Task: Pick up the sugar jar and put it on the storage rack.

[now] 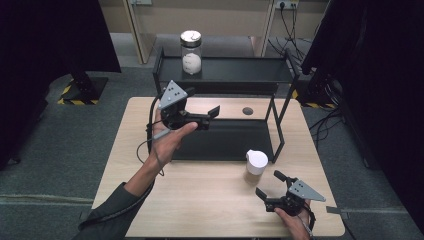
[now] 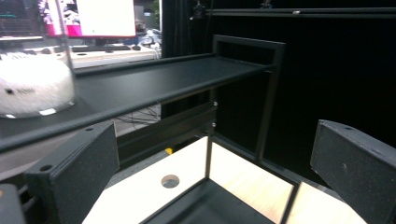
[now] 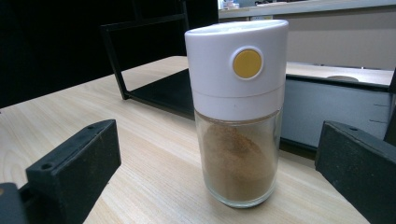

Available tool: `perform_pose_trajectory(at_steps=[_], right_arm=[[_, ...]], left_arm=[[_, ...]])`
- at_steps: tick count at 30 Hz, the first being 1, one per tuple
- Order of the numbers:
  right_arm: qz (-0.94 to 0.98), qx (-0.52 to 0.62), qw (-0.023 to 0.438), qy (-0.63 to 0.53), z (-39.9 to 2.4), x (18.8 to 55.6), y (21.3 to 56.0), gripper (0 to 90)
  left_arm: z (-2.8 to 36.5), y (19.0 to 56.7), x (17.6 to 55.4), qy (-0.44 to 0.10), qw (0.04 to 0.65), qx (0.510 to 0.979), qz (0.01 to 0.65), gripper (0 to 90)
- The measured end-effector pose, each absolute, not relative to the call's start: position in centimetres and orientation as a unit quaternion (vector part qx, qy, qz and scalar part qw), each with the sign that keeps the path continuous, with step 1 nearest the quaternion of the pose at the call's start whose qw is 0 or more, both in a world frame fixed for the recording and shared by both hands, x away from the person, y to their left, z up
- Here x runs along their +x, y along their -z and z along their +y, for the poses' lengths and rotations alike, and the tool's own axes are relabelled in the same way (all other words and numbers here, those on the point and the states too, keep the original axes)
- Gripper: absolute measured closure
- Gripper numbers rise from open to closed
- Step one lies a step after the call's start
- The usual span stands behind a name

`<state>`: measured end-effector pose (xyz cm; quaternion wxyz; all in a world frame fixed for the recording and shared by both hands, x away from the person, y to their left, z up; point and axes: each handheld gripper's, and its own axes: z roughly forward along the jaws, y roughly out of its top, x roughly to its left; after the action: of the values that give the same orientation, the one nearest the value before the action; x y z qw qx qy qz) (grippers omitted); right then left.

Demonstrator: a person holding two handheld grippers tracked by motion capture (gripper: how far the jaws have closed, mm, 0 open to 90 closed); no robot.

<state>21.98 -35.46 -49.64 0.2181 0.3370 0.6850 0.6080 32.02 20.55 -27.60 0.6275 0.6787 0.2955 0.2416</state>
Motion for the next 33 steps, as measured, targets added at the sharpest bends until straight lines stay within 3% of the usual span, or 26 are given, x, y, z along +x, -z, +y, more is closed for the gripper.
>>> perform_pose_trajectory(at_steps=[33], right_arm=[[0.685,0.338,0.217,-0.608,-35.5,22.0,49.7,0.5]], left_arm=[[20.6,36.8,28.4,-0.199,0.658,0.683,0.247,0.4]])
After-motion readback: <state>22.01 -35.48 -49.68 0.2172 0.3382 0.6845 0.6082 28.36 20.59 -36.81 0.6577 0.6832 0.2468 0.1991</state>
